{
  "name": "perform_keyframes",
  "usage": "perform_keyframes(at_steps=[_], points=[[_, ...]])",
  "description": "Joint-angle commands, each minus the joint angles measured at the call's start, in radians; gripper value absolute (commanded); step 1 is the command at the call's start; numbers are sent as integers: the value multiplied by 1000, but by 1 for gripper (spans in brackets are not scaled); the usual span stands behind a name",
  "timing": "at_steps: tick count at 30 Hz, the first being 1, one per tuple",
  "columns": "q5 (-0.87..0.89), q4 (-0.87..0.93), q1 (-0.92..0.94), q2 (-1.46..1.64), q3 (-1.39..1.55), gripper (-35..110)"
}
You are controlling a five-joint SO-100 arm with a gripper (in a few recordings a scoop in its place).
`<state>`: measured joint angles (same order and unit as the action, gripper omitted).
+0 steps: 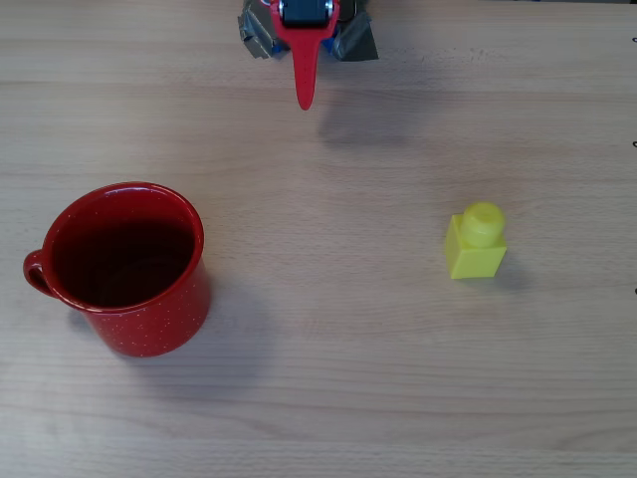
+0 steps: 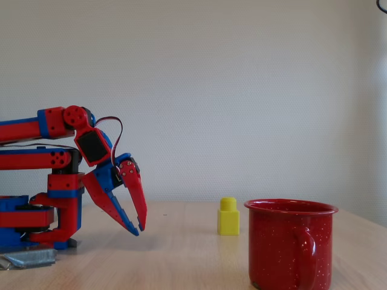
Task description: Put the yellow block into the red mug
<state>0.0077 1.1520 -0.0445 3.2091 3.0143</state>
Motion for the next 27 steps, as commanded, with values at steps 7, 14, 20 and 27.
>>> perform_keyframes(at_steps=[7, 14, 20, 27], points=[[115, -64, -34, -380, -379, 0], [-12, -26, -109, -632, -699, 0], [-69, 61, -253, -805, -908, 0], [6, 103, -360, -1014, -1118, 0]])
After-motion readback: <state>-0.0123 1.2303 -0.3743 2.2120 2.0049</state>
